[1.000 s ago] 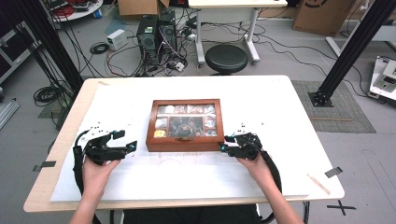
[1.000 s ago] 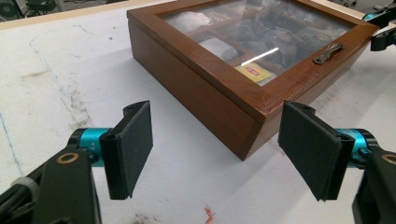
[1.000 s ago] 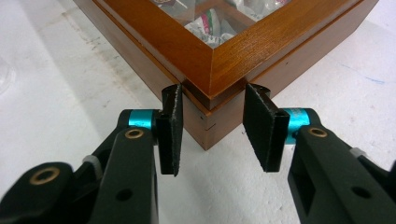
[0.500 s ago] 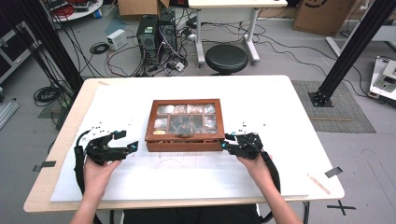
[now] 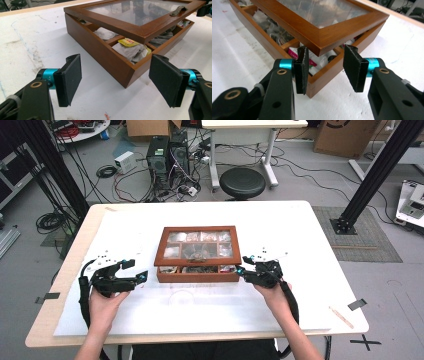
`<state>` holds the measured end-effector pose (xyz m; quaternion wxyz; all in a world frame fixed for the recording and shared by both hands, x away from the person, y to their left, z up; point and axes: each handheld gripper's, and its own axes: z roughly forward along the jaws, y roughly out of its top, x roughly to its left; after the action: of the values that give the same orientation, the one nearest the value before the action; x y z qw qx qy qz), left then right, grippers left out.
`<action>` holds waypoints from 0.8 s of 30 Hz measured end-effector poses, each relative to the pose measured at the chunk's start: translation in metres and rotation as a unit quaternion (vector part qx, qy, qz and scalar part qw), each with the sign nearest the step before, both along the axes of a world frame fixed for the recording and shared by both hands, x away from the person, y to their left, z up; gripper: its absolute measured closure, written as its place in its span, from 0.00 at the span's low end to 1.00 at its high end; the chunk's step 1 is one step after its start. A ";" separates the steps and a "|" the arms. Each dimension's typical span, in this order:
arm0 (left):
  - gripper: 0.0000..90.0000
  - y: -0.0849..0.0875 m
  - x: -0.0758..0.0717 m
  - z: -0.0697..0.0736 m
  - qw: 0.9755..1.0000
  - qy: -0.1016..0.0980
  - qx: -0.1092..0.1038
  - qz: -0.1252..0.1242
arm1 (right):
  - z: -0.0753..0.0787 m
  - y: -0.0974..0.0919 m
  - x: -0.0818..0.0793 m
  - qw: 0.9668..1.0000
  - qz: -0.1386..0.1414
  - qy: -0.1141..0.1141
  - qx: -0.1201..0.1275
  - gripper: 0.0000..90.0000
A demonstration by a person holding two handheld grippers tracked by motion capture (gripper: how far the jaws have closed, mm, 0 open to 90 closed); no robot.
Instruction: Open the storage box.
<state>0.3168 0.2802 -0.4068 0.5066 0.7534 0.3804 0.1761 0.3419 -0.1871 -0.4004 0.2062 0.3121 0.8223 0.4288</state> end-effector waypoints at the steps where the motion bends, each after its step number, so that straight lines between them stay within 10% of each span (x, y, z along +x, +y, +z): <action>1: 0.29 0.000 0.000 0.000 1.000 0.000 0.000 0.000 | 0.001 0.000 0.000 1.000 0.000 -0.001 0.004 0.64; 24: 0.29 0.001 0.000 0.001 1.000 -0.002 0.003 -0.002 | 0.035 0.005 0.014 0.999 -0.008 -0.036 0.028 0.64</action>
<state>0.3163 0.2812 -0.4058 0.5052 0.7556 0.3772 0.1778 0.3557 -0.1820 -0.3657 0.2301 0.3089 0.7995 0.4609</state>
